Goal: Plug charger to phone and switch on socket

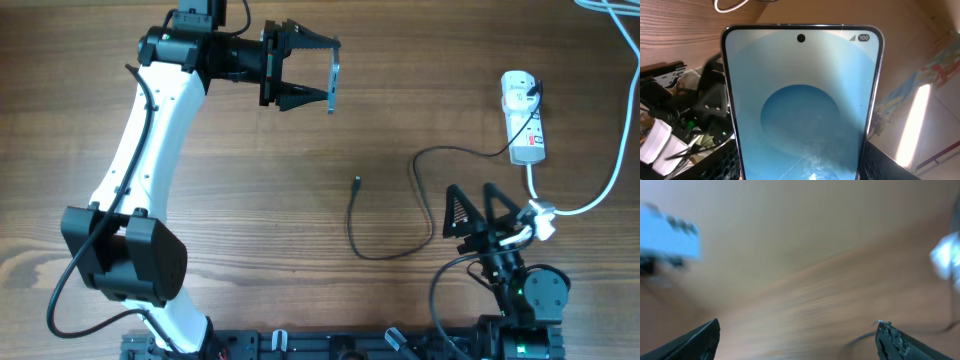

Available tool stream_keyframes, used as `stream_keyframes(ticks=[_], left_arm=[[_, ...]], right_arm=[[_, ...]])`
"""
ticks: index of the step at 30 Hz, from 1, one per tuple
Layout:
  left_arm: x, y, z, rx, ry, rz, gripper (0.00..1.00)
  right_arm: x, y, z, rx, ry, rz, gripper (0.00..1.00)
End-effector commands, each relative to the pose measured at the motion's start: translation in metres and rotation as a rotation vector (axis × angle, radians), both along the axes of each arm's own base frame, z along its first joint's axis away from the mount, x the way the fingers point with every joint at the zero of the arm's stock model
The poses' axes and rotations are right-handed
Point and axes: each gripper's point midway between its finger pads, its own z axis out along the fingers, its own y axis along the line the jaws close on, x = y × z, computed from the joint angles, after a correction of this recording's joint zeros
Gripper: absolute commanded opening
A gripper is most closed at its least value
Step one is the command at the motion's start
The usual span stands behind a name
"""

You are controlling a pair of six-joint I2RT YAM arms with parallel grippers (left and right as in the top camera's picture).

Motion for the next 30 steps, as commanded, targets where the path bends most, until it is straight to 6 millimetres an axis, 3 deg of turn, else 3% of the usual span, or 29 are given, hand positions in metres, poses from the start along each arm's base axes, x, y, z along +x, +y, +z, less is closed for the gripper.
stream_keyframes(ticks=[1,2,3,6,9,11,13,16,18,20,21,23,24,27,29,30], left_arm=[[-0.012,0.002,0.022,-0.049,-0.026,-0.026,0.61],[-0.012,0.002,0.022,-0.049,-0.026,-0.026,0.61],[-0.012,0.002,0.022,-0.049,-0.026,-0.026,0.61],[-0.011,0.002,0.022,-0.049,-0.027,-0.026,0.61],[-0.011,0.002,0.022,-0.048,-0.027,-0.026,0.59],[-0.011,0.002,0.022,-0.049,-0.026,-0.026,0.59],[-0.011,0.002,0.022,-0.049,-0.026,-0.026,0.6],[-0.011,0.002,0.022,-0.048,-0.027,-0.026,0.6],[-0.011,0.002,0.022,-0.049,-0.026,-0.026,0.6],[-0.011,0.002,0.022,-0.048,-0.026,-0.026,0.61],[-0.011,0.002,0.022,-0.048,-0.026,-0.026,0.61],[-0.011,0.002,0.022,-0.049,-0.026,-0.026,0.61],[-0.011,0.002,0.022,-0.048,-0.026,-0.025,0.61],[-0.01,0.004,0.022,-0.048,-0.027,-0.021,0.61],[-0.01,0.004,0.022,-0.048,-0.027,-0.021,0.61],[-0.01,0.004,0.022,-0.048,-0.027,-0.021,0.61]], right_arm=[[-0.008,0.023,0.003,0.729,0.237,0.152,1.0],[-0.012,0.031,0.007,0.78,0.263,0.203,1.0],[-0.022,0.045,0.027,0.685,0.187,0.324,1.0],[-0.042,0.057,0.076,0.561,-0.032,0.465,1.0],[-0.065,0.056,0.141,0.422,-0.233,0.468,1.0],[-0.062,0.053,0.159,0.256,-0.206,0.388,0.99],[-0.044,0.038,0.151,0.1,-0.032,0.237,1.0],[-0.029,0.008,0.12,-0.131,0.316,0.066,1.0],[-0.021,0.0,0.112,-0.18,0.468,0.045,1.0],[-0.009,0.004,0.103,-0.099,0.553,0.057,1.0],[-0.008,0.014,0.092,-0.053,0.618,0.117,1.0],[-0.011,0.044,0.088,-0.144,0.586,0.364,1.0],[-0.009,0.045,0.08,-0.134,0.631,0.37,1.0],[-0.012,0.018,0.034,-0.196,0.876,0.242,1.0],[-0.021,-0.005,0.014,-0.255,1.026,0.138,1.0],[-0.023,-0.006,0.011,-0.226,1.078,0.12,1.0]])
